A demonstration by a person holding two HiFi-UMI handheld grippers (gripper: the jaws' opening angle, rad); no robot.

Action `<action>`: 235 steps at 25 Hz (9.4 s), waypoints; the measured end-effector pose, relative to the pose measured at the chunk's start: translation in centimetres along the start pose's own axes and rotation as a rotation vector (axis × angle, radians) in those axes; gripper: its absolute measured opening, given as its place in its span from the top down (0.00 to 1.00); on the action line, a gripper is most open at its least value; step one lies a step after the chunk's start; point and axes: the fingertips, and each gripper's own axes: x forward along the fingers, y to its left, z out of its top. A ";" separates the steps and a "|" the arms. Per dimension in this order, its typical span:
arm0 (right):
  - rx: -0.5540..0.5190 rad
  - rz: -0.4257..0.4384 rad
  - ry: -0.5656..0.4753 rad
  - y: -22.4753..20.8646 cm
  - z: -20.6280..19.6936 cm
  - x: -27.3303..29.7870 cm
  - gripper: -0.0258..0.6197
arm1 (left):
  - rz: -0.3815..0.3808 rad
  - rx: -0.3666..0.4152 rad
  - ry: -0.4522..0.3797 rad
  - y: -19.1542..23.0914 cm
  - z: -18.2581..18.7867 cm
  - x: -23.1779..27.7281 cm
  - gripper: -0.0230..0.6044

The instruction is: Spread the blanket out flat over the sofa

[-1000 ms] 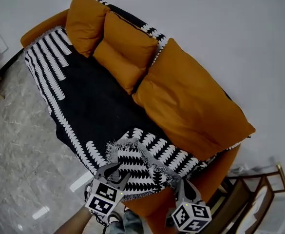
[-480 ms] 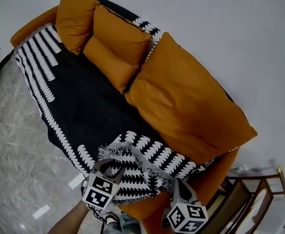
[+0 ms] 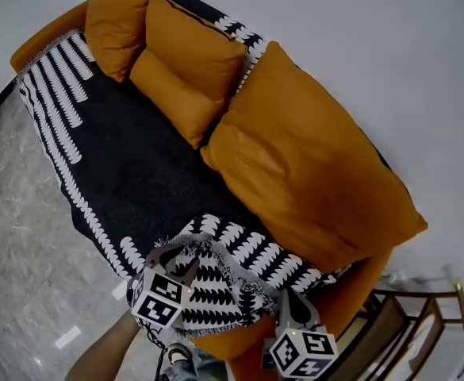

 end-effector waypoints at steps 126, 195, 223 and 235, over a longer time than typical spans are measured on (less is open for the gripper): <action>0.324 -0.050 0.037 -3.2 -7.0 -6.6 0.95 | -0.196 0.109 0.424 -10.1 -0.9 -8.4 0.94; 0.253 -0.033 0.120 -3.8 -18.1 -14.7 0.95 | -0.212 -0.493 0.382 -25.2 -25.1 -11.0 0.94; 0.212 -0.014 0.155 -3.4 -22.0 -10.4 0.95 | -0.186 -0.552 0.421 -24.8 -34.3 -5.4 0.94; 0.196 -0.010 0.161 -2.5 -20.2 -9.8 0.95 | -0.186 -0.603 0.411 -23.5 -33.7 -6.9 0.93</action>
